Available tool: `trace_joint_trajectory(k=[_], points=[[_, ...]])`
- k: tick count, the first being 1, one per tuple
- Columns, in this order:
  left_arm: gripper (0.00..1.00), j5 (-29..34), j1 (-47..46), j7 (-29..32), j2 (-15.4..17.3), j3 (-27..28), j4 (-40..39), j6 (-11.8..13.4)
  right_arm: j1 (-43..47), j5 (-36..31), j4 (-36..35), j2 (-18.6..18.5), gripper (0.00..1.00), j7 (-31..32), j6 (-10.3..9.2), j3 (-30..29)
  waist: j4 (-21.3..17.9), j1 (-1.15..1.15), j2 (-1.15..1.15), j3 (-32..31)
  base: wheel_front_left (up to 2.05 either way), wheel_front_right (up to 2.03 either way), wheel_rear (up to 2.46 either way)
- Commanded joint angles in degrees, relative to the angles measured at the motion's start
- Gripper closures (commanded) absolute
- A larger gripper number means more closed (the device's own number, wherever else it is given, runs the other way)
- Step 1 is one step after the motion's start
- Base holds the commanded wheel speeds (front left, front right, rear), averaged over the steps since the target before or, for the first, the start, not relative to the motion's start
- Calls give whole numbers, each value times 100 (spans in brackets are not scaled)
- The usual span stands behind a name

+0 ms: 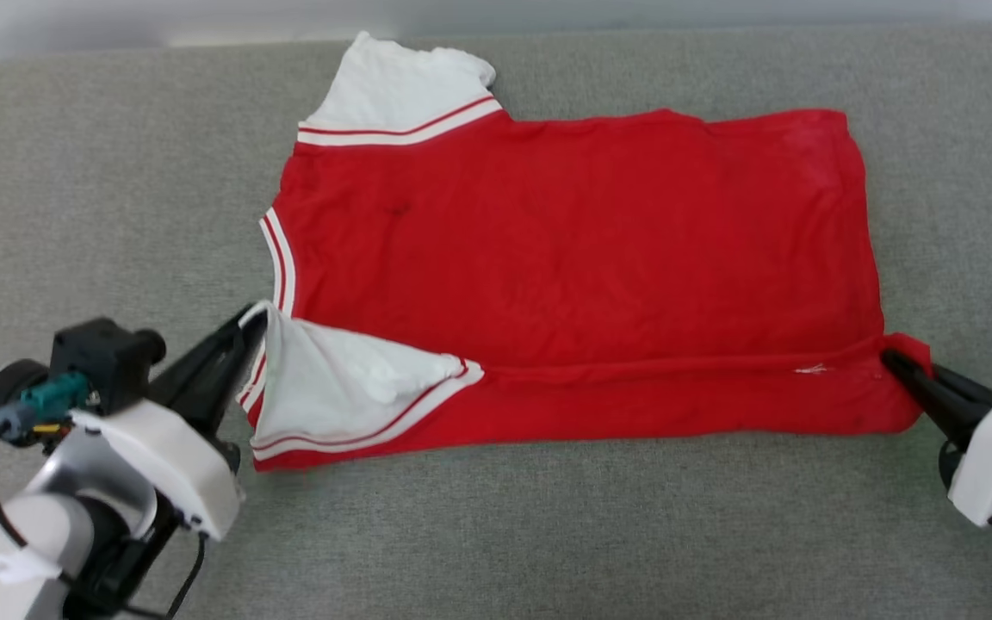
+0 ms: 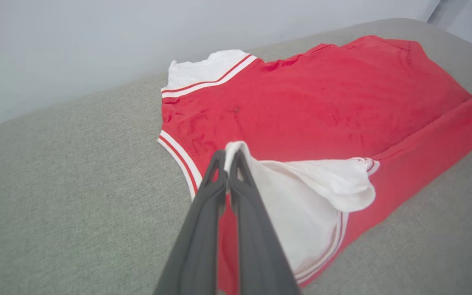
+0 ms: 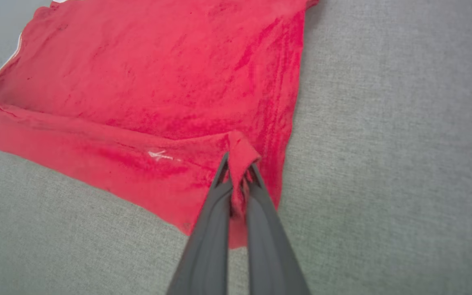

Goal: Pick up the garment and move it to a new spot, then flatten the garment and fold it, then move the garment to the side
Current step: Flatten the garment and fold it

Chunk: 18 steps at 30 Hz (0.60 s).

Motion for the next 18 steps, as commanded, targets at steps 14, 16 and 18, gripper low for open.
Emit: trace_joint_trajectory(k=[14, 16, 18], points=[[100, 316, -1399, -60, -505, -322, 1743, -245, -1010, -478, 785, 461, 100, 207, -2, 204, -85, -1, 0, 565, 0, 0, 0], [100, 327, -1531, -122, -617, -380, 1945, -273, -1068, -465, 958, 511, 100, 256, -3, 237, -76, -1, 0, 590, 0, 0, 0], [60, 385, -1616, -187, -706, -435, 2173, -256, -1164, -572, 1086, 548, 12, 212, -4, 237, -62, -1, 0, 590, 0, 0, 0]])
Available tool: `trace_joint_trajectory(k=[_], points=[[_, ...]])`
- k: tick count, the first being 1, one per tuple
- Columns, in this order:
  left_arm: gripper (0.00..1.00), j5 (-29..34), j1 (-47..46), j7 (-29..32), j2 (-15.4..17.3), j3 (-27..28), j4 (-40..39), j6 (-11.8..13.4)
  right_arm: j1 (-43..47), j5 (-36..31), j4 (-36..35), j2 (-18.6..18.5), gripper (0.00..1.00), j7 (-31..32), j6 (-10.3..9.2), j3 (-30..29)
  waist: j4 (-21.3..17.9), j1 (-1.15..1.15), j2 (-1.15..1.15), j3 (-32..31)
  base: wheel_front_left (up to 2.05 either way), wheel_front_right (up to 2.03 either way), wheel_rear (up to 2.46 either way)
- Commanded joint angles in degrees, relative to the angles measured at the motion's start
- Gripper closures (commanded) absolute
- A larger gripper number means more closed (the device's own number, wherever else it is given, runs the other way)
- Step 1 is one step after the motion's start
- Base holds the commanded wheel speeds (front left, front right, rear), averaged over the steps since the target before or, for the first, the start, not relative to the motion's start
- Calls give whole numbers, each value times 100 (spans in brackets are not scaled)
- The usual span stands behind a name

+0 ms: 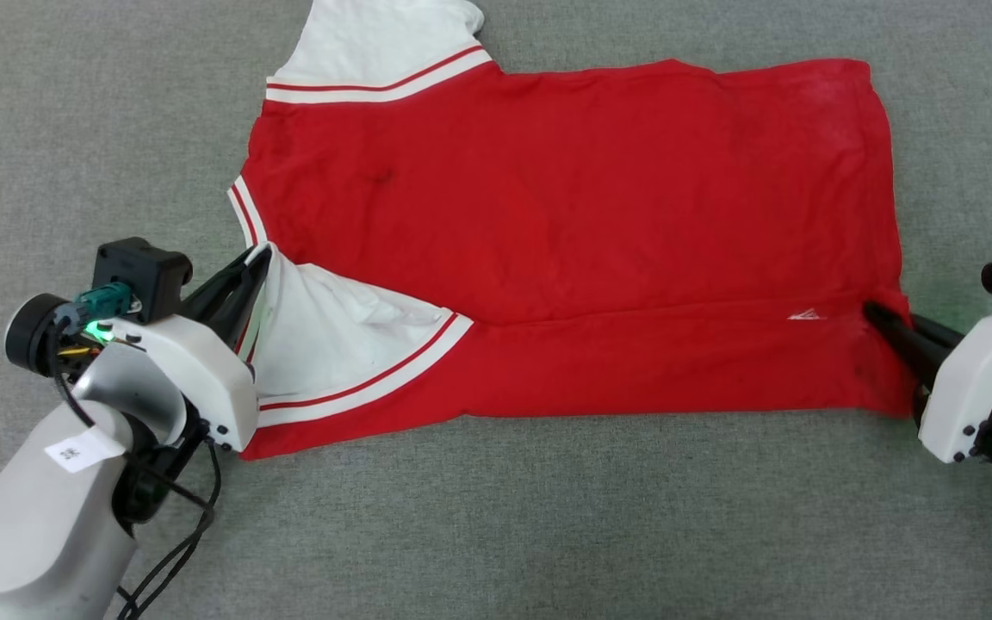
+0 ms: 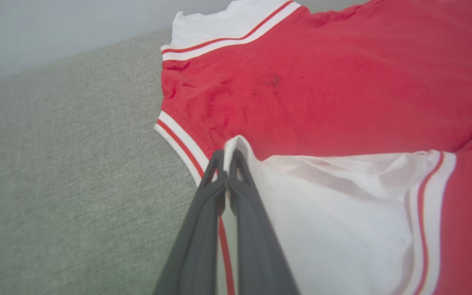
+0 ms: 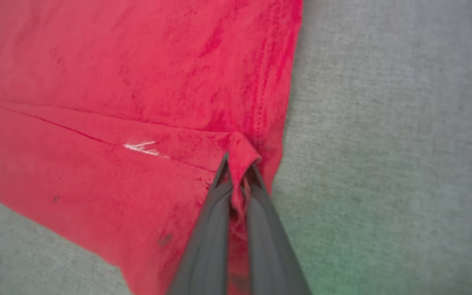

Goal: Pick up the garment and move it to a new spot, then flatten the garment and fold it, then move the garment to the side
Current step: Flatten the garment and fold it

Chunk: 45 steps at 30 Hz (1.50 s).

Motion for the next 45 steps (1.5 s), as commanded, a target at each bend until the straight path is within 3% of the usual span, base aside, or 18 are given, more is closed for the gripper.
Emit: trace_joint_trajectory(k=[1, 11, 18, 23, 33, 40, 45], points=[[0, 96, -132, -93, -87, -61, 219, 25, -143, -110, 157, 75, 0, -62, -5, 2, 19, -1, 0, -20, 0, 0, 0], [0, 100, -86, -584, -465, -53, 805, 221, -66, -692, 313, 163, 0, 10, -3, 57, 65, -1, 0, -446, 0, 0, 0], [0, -135, 367, -622, -515, 275, 601, 839, 322, -1082, 57, 411, 0, 468, -3, -403, 47, -1, 0, -790, 0, 0, 0], [0, -222, 995, -268, -335, 375, -125, 1317, 723, -1401, -308, 809, 0, 1103, -4, -1149, 12, -1, 0, -916, 0, 0, 0], [0, -501, 2055, 1168, 49, 254, -1790, 2084, 1467, -2184, -1537, 1662, 0, 2252, -3, -2184, -55, -1, 0, -713, 0, 0, 0], [0, -451, 2070, 1609, 170, 236, -1843, 2408, 1608, -2390, -2125, 2013, 0, 2551, -3, -2330, -160, -1, 0, -442, 0, 0, 0], [0, -594, 2043, 1774, 114, 236, -1665, 2414, 1559, -2410, -2319, 2104, 0, 2578, -3, -2355, -237, -1, 0, -257, 0, 0, 0]])
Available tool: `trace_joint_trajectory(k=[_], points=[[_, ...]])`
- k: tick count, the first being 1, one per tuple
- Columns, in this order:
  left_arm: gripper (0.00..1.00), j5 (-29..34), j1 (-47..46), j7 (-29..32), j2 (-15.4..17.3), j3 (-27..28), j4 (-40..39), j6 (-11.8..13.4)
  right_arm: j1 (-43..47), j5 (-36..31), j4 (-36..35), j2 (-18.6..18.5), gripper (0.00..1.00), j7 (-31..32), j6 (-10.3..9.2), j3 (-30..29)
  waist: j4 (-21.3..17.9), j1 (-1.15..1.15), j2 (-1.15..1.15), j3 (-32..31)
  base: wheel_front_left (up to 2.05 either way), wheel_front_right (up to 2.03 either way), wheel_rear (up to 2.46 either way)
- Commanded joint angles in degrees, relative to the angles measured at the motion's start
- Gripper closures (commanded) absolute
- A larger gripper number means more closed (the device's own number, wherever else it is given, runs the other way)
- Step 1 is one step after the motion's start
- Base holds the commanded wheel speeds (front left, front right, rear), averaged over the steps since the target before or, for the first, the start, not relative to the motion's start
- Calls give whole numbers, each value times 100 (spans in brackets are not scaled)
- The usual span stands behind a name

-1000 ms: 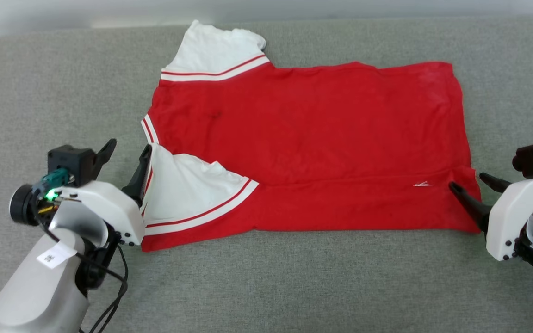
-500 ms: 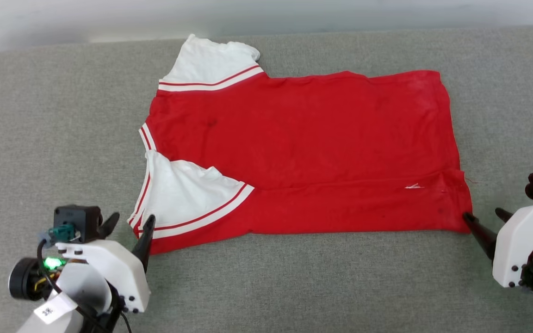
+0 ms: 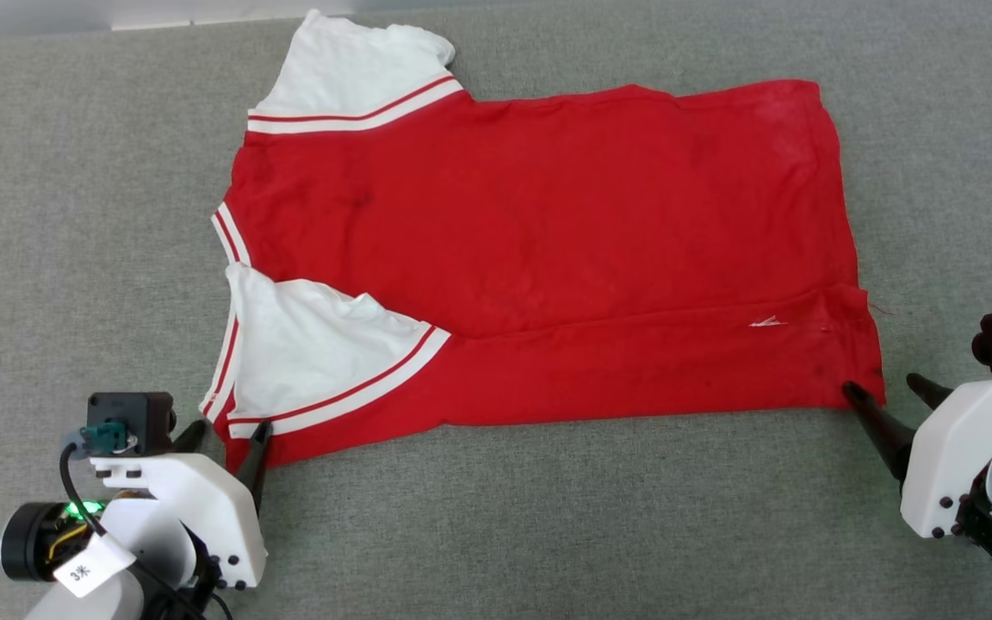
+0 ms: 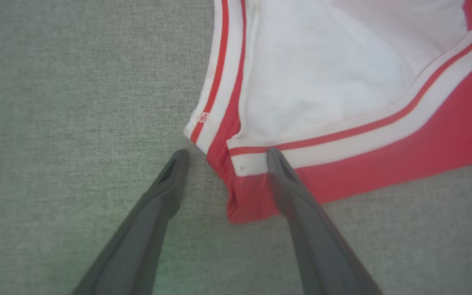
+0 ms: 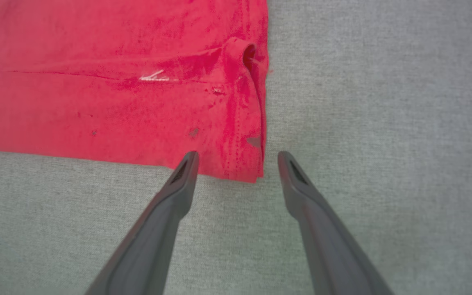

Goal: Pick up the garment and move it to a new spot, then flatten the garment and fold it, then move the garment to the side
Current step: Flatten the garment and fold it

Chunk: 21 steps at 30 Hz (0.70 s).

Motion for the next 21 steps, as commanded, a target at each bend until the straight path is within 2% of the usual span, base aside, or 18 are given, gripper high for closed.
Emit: trace_joint_trajectory(k=[1, 7, 8, 9, 16, 21], points=[[0, 1, -30, 94, 8, -37, 97, -14, 1, -37, -40, 34, 0, -21, -2, -19, -30, 0, 0, 59, 0, 0, 0], [0, -100, 9, 448, 14, -265, 410, -108, -98, -58, -108, 50, 0, -59, -2, -5, -67, 0, 0, 165, 0, 0, 0], [55, -129, 31, 470, -11, -306, 443, -151, -110, -60, -107, 47, 0, -63, -2, 3, -65, 0, 0, 165, 0, 0, 0], [100, -136, 45, 481, -26, -341, 463, -188, -114, -64, -99, 43, 0, -66, -2, 4, -60, 0, 0, 159, 0, 0, 0], [100, -72, -30, 178, -74, -330, 294, -330, -108, -209, 30, -44, 0, -24, -2, -39, 64, 0, 0, -40, 0, 0, 0], [100, 152, -220, -89, 11, -204, -180, -205, -189, -483, 262, -102, 0, 134, -2, -38, 174, 0, 0, -129, 0, 0, 0]])
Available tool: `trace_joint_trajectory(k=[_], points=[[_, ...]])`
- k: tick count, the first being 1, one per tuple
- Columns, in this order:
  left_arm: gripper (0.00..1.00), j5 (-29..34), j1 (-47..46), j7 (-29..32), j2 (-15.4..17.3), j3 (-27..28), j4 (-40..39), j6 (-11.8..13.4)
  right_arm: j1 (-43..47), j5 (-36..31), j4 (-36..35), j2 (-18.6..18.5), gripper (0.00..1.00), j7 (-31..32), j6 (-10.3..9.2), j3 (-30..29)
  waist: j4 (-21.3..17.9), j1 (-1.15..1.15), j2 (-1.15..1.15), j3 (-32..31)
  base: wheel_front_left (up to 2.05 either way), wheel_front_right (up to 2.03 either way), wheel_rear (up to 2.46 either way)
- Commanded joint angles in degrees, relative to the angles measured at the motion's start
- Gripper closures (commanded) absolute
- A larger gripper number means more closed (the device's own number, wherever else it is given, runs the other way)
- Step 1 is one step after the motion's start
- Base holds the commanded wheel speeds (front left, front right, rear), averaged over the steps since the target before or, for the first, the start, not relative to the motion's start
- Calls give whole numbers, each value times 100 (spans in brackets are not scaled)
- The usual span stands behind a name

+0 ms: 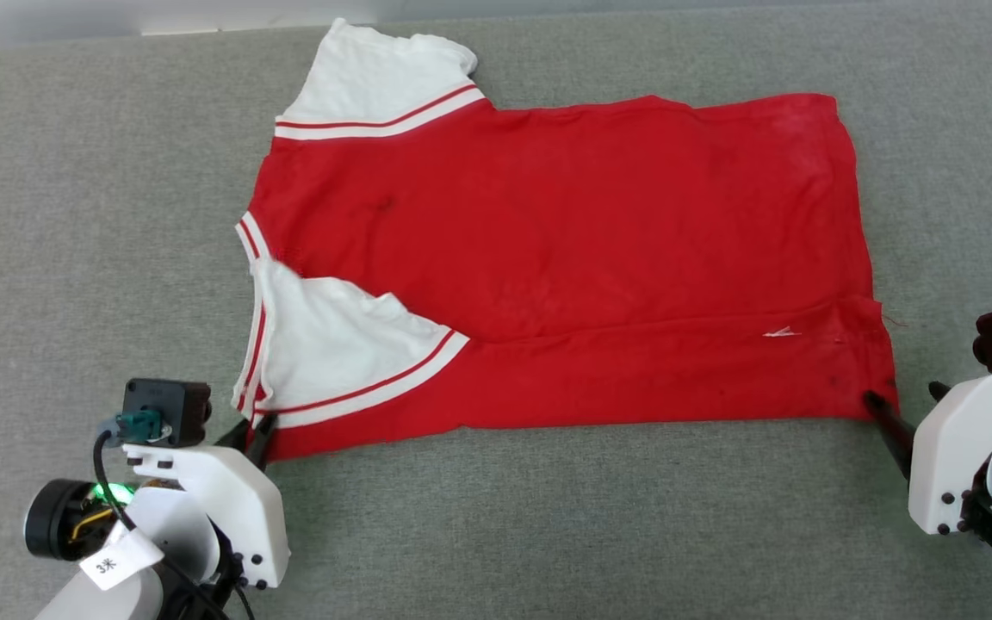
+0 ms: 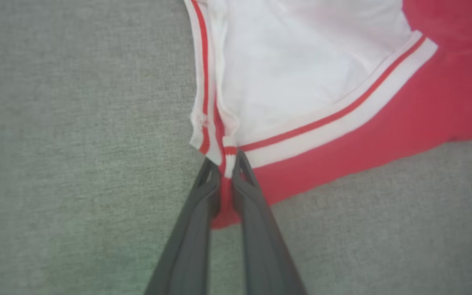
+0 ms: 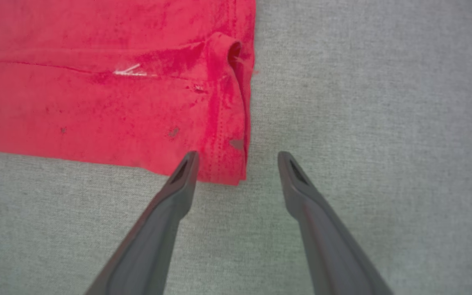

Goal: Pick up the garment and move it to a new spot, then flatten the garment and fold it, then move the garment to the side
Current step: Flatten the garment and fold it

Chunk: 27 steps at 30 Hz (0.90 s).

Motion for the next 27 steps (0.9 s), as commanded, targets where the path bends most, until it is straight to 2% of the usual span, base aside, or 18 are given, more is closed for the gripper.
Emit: trace_joint_trajectory(k=[1, 8, 17, 18, 19, 20, 27], points=[[100, 63, -54, -36, 37, 18, -106, 36, -106, -44, 52, -23, 0, 26, -2, -20, 36, 0, 0, -16, 0, 0, 0], [100, 351, -144, -54, 175, -15, -809, 180, -331, -328, 567, 110, 0, 205, -2, -54, 166, 0, 0, 103, 0, 0, 0], [100, 395, -152, -62, 106, -129, -922, 172, -408, -346, 1253, 255, 0, 338, -1, 54, 291, 0, 0, 297, 0, 0, 0], [100, 382, -157, -58, 101, -141, -903, 150, -406, -338, 1324, 264, 45, 354, -1, 60, 300, 0, 0, 306, 0, 0, 0], [100, 370, -162, -62, 98, -149, -883, 133, -405, -329, 1388, 267, 80, 362, -1, 66, 307, 0, 0, 311, 0, 0, 0], [100, 357, -166, -70, 94, -154, -857, 133, -402, -316, 1442, 266, 100, 357, -1, 74, 312, 0, 0, 310, 0, 0, 0], [100, 256, -35, -85, 126, -190, -600, 42, -293, -184, 1460, 161, 100, 263, -3, -69, 275, 0, 0, 74, 0, 0, 0]])
